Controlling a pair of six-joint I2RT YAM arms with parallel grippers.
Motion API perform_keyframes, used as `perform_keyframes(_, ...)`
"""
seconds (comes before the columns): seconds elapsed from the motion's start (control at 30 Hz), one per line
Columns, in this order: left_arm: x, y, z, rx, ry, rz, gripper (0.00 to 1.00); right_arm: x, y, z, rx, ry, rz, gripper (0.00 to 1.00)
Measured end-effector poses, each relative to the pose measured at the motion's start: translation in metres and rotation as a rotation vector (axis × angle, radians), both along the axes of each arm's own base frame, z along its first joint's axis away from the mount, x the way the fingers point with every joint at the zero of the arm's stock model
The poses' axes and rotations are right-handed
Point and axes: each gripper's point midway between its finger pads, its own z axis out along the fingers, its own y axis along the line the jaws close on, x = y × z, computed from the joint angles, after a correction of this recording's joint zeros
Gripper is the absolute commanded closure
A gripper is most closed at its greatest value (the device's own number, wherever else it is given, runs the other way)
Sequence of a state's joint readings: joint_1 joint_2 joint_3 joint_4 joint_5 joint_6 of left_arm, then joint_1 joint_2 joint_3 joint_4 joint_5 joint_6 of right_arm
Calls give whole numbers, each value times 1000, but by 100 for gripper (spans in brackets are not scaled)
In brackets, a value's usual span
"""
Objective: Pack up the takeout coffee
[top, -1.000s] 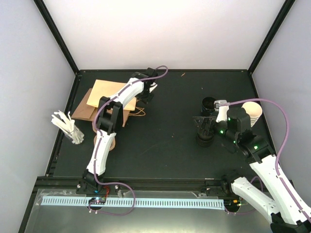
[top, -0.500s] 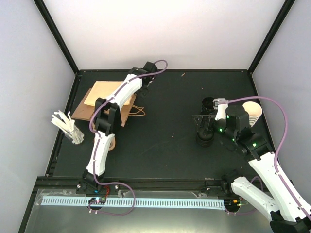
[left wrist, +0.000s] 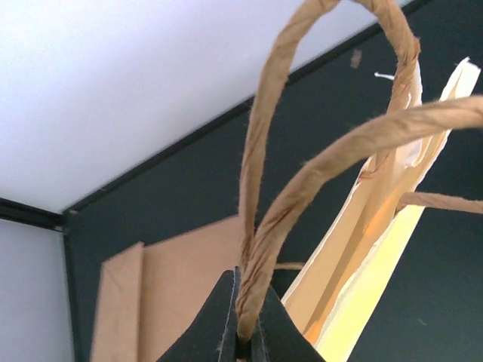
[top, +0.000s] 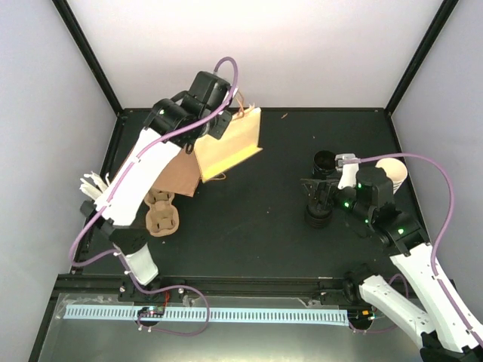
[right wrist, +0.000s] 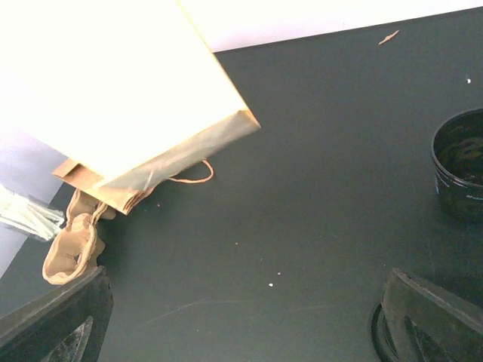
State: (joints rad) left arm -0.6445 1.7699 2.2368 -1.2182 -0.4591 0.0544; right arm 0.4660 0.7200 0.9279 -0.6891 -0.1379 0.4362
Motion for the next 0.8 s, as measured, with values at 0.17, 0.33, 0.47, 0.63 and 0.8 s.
perform_keyframes(0.17,-46,-9,-16,-138,108,-98,98,-2,-2,1,0,-3,-3,0)
perform_keyframes(0.33,-97,-32,-62,-357,271,-239,99,-3,-1,2,14,2,-6,0)
perform_keyframes(0.47,-126,-59,-82,-573,389,-329,98,-4,2,-6,16,25,6,0)
perform_keyframes(0.63,-140,-85,-72,-789,445,-405,96,-1,11,-26,10,105,36,0)
perform_keyframes(0.8,-149,-97,-43,-939,415,-497,21,-2,16,-44,8,167,54,0)
